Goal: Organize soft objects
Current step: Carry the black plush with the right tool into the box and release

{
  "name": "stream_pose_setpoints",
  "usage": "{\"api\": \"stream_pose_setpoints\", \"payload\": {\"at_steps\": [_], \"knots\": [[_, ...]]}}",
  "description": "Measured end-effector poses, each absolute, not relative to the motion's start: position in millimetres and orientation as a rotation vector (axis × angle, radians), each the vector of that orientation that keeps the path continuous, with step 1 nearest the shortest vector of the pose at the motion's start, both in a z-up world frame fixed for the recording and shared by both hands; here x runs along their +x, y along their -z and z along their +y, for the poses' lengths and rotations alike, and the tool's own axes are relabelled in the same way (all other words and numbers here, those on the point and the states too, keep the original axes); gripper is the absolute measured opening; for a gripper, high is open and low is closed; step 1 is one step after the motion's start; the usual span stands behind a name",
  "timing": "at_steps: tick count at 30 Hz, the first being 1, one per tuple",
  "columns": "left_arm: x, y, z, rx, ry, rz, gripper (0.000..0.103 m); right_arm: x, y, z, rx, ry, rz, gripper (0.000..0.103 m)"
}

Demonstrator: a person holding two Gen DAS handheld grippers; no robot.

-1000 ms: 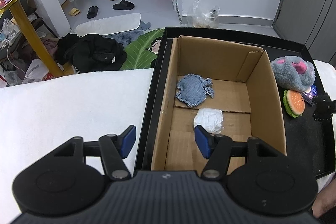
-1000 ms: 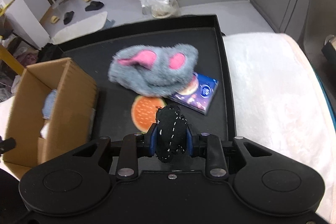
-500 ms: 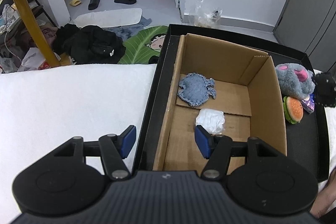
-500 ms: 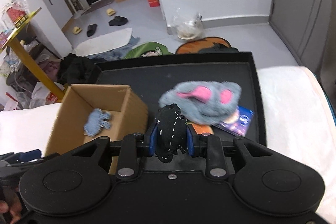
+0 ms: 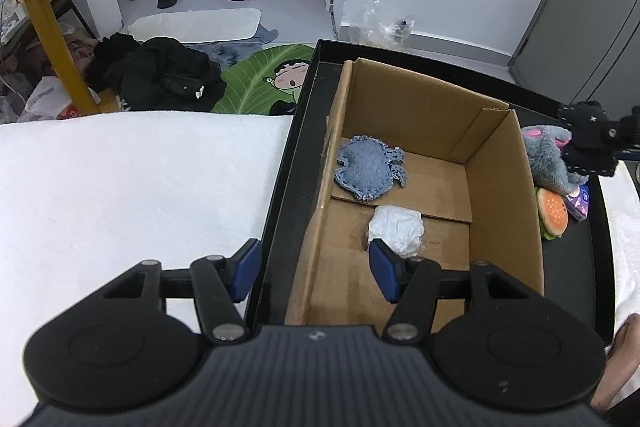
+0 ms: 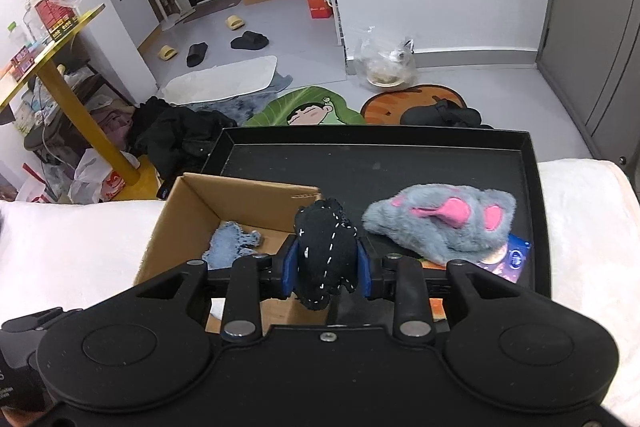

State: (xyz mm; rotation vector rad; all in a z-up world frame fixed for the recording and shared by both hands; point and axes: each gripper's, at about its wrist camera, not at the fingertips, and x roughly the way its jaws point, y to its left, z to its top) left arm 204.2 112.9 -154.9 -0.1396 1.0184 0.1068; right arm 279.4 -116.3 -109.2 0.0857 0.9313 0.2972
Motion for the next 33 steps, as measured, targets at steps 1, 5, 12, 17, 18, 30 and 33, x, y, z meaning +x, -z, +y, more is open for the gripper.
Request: {"api": "stream_pose_setpoints", "payload": {"at_steps": [1, 5, 12, 17, 18, 30, 33], "knots": [[205, 155, 114, -0.144, -0.106, 1.016, 0.056, 280, 109, -114, 0.084, -0.3, 0.931, 0.03], [206, 158, 116, -0.153, -0.106, 1.016, 0.051, 279, 108, -103, 0.072, -0.318, 0.929, 0.03], [207, 164, 121, -0.18, -0.097, 1.038, 0.029, 279, 108, -78, 0.035, -0.355, 0.926, 0.032], [206, 165, 123, -0.188, -0.097, 1.036, 0.021, 280, 110, -62, -0.009, -0.359, 0.914, 0.034], [206, 165, 123, -0.184, -0.097, 1.033, 0.021, 281, 110, -59, -0.021, -0.36, 0.906, 0.034], [208, 167, 127, -0.204, -0.087, 1.032, 0.019, 281, 105, -54, -0.088, -0.341, 0.853, 0.064], [207, 168, 125, -0.198, -0.088, 1.03, 0.014, 279, 104, -64, -0.093, -0.327, 0.853, 0.068]]}}
